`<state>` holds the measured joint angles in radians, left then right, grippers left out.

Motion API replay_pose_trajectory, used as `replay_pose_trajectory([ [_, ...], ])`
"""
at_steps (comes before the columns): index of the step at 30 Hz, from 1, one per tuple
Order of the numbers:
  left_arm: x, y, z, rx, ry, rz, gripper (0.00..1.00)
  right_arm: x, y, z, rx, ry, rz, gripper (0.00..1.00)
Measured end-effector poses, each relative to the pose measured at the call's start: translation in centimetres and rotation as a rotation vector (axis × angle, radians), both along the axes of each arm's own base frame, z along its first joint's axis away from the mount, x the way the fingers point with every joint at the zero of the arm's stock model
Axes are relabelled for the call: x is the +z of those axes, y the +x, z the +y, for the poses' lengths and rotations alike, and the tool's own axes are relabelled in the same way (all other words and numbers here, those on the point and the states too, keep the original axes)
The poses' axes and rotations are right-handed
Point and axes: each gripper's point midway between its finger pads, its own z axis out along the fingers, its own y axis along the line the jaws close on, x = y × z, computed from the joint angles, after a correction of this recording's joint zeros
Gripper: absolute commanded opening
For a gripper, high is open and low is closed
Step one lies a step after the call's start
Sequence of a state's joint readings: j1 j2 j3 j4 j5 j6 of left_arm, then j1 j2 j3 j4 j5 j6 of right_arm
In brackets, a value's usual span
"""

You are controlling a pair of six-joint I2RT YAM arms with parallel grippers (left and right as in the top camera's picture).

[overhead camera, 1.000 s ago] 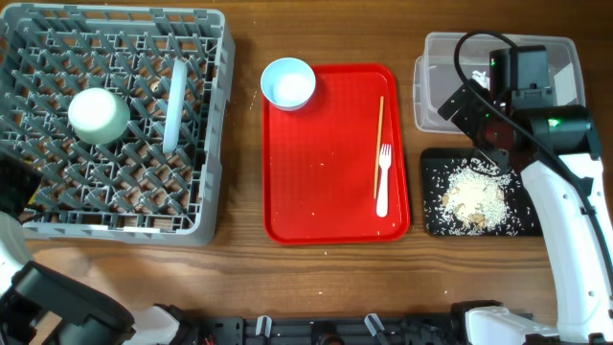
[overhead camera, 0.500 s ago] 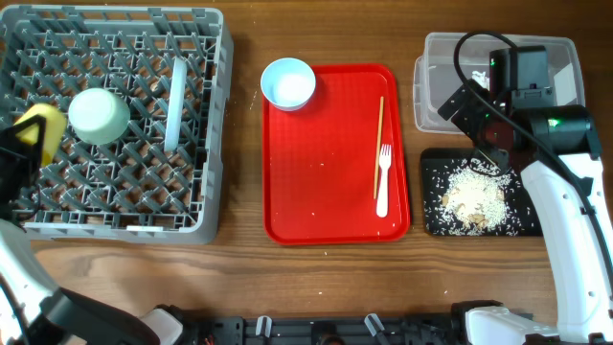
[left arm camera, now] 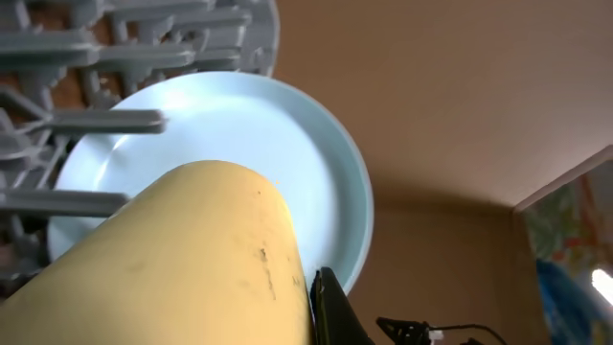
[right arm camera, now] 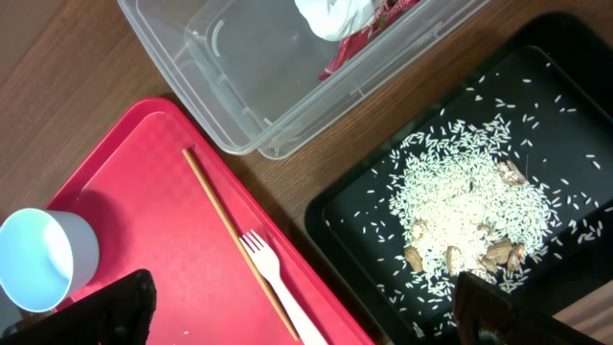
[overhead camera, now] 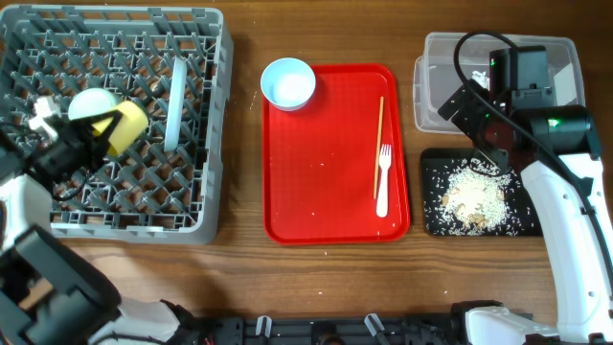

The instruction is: Sort waste into correct bins and load items into the dishwasher rack

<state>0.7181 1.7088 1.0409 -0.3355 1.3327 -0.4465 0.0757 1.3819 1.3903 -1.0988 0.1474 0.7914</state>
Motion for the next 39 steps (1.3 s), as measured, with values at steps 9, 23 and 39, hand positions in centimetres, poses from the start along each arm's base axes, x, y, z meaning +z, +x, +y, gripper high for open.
replay_pose_trajectory([
  [9,-3.2,0.6,0.6,-0.019,-0.022,-0.001,0.04,0.0,0.0,0.0,0.000,0.000,0.000,1.00],
  [23,-3.9,-0.8,4.3,0.090,-0.014,0.031,0.10,0.0,0.0,0.0,0.000,0.000,0.000,1.00],
  [39,-5.3,-2.6,5.3,0.141,0.025,0.147,0.25,0.0,0.0,0.0,0.000,0.000,0.000,1.00],
])
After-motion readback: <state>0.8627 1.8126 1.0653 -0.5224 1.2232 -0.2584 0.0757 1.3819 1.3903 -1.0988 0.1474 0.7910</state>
